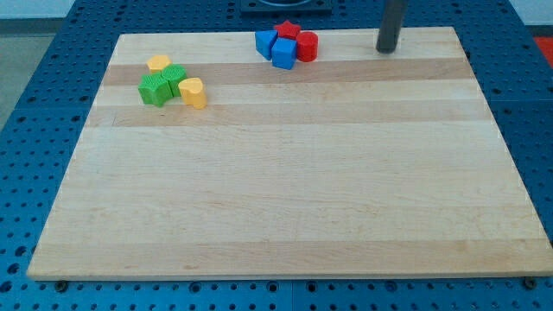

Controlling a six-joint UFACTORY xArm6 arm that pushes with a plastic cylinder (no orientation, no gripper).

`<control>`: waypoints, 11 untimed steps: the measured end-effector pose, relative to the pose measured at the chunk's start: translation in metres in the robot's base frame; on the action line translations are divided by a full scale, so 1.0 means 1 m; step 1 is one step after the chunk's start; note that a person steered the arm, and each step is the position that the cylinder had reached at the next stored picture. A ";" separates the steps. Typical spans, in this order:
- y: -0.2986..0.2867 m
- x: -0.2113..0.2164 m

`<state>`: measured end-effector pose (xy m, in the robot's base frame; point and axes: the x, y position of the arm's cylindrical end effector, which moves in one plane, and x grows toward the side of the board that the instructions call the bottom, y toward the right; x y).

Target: Slide the red star along with the red circle down and right a bit

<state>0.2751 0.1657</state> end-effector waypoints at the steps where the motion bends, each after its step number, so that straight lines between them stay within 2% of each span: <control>1: -0.054 0.051; 2: -0.136 0.077; 3: -0.230 0.036; 4: -0.296 -0.017; 5: -0.319 -0.080; 6: -0.303 -0.082; 7: -0.226 -0.083; 8: -0.185 -0.082; 9: -0.169 -0.083; 11: -0.154 -0.042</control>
<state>0.2332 0.0119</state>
